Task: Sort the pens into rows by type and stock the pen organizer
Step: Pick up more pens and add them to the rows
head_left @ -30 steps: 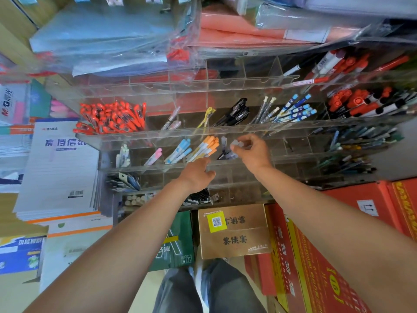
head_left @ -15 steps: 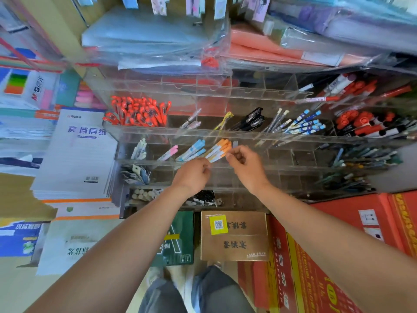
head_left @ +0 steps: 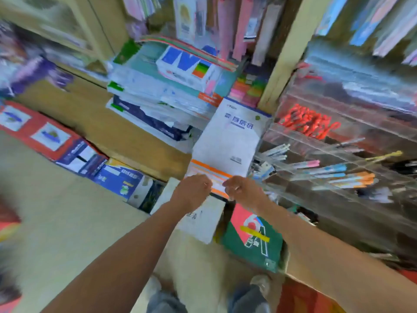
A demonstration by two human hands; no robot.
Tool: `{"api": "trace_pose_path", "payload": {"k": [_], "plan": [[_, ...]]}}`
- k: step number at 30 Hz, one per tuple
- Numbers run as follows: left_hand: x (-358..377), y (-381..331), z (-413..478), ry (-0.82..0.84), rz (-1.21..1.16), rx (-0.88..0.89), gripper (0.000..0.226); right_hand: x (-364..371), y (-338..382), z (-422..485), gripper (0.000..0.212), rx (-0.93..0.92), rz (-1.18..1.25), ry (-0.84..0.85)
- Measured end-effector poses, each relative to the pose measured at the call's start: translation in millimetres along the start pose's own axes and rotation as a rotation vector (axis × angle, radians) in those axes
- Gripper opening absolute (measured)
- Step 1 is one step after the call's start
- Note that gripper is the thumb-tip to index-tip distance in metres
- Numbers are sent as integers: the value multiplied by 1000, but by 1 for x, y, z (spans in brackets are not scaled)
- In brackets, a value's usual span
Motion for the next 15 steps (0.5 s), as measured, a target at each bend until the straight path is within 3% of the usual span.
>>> {"api": "trace_pose_path", "payload": {"k": [7,15], "plan": [[-103,210,-49,-26,56,-158,32,169,143,9,34,-127,-254,200],[-179,372,-42,-30,146,-201,43,306,247,70,35,-289,-576,277]]}}
Point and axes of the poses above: each hand's wrist, its own z-axis towards the middle knuckle, its own x-axis out of the palm, y = z × x, the point moved 5 cm from there along z, towards the middle knuckle, and after that the axes turned 11 degrees about -y, right-handed, at the moved point
